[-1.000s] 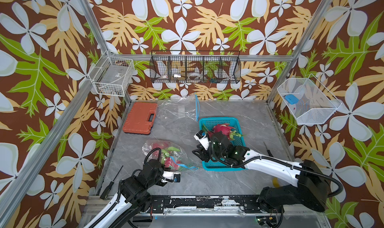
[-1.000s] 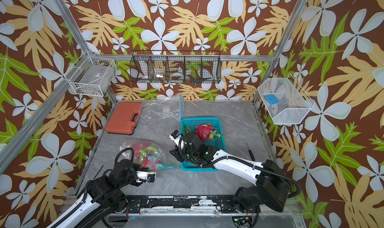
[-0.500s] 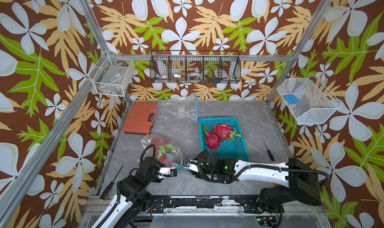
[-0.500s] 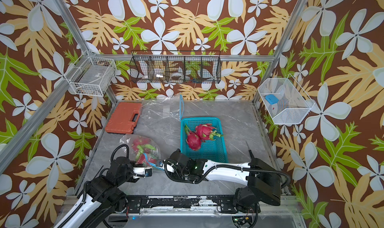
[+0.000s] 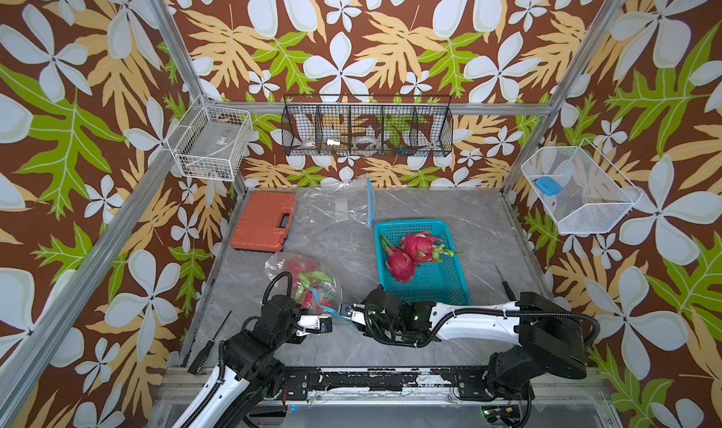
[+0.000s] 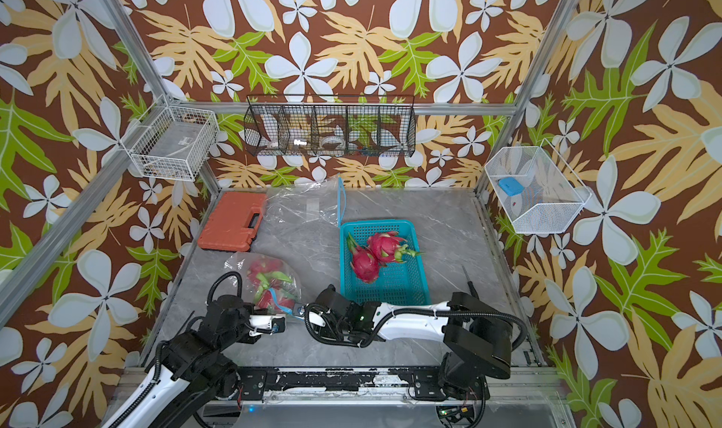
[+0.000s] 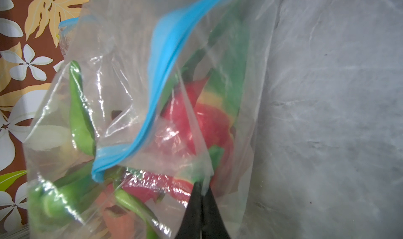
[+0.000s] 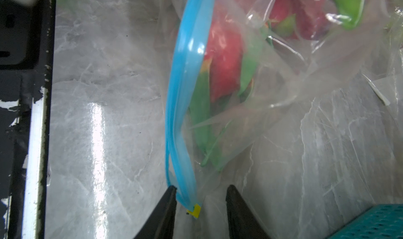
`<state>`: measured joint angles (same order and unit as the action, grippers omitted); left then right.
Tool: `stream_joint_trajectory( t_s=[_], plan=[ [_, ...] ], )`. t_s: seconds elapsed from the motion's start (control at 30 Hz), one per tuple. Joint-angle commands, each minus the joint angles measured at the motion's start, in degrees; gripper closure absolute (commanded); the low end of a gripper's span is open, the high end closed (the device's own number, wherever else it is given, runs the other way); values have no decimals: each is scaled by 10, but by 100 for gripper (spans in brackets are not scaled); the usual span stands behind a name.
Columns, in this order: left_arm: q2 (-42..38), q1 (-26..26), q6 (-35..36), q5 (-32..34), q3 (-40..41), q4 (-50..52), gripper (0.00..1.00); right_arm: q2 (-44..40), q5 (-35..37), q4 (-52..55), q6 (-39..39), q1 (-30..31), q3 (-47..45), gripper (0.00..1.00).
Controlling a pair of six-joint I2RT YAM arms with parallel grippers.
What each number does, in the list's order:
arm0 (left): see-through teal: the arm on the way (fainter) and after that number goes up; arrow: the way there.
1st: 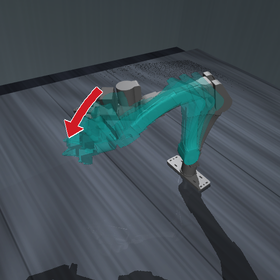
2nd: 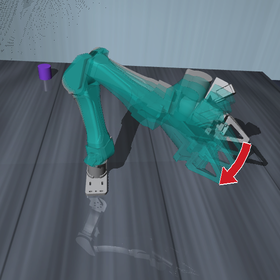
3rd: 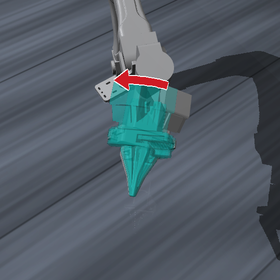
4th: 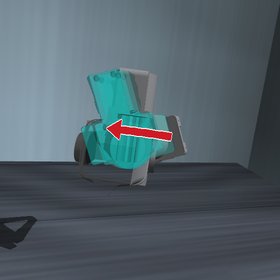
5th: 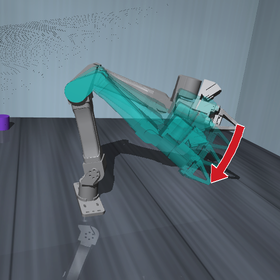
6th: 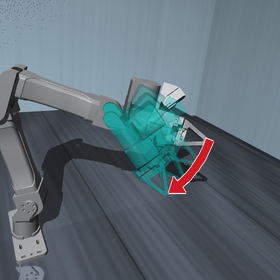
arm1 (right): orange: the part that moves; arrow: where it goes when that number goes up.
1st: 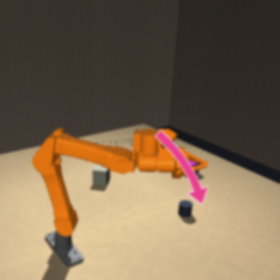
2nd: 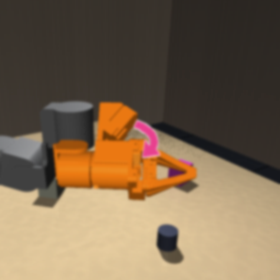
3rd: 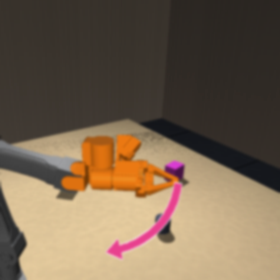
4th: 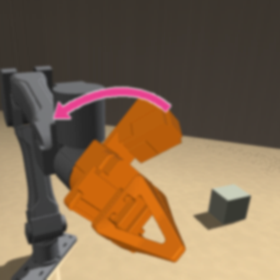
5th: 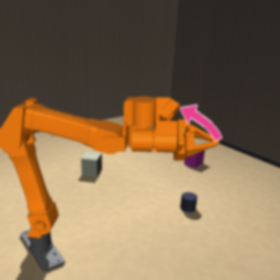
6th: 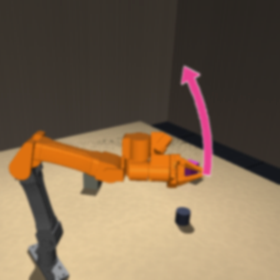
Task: Open the zip-top bag and take out the dragon fruit
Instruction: Open the zipper of the food storage bag at the center of the board.
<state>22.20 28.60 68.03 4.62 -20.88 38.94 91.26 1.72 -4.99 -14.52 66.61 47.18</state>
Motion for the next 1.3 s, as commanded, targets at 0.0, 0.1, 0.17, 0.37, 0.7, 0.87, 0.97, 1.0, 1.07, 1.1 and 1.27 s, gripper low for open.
stream_joint_trajectory(
  t_s=[0.0, 0.1, 0.17, 0.37, 0.7, 0.87, 0.97, 1.0, 1.07, 1.1, 1.27],
  plan=[
    [5, -1, -1, -3, -4, 4, 100, 6, 3, -23, 17, 1, 1, 58],
    [10, -1, -2, -3, -6, 4, 100, 0, 11, -41, 14, 4, -14, 57],
    [11, -1, -2, -5, -6, 3, 100, 5, 17, -40, 13, 4, -10, 57],
    [14, -1, -3, -9, -9, -3, 100, 42, 50, -53, 29, 5, 19, 66],
    [13, -1, -3, -12, -19, 1, 100, 25, 120, -128, 101, 2, 21, 100],
    [-6, -1, 6, -52, -42, -58, 100, -15, 65, -96, 202, -38, 61, 100],
    [5, -1, 8, -98, -89, -118, 100, -15, 52, -42, 225, -43, 120, 100],
    [18, -1, 1, -114, -114, -127, 100, -14, 47, -26, 233, -45, 143, 100],
    [48, -1, -21, -145, -170, -130, 92, -8, 40, 6, 256, -52, 180, 100],
    [65, -1, -37, -157, -199, -130, 87, -3, 31, 28, 270, -57, 205, 100],
    [122, 0, -63, -169, -295, -118, 68, 17, -17, 103, 308, -64, 303, 100]
  ],
)
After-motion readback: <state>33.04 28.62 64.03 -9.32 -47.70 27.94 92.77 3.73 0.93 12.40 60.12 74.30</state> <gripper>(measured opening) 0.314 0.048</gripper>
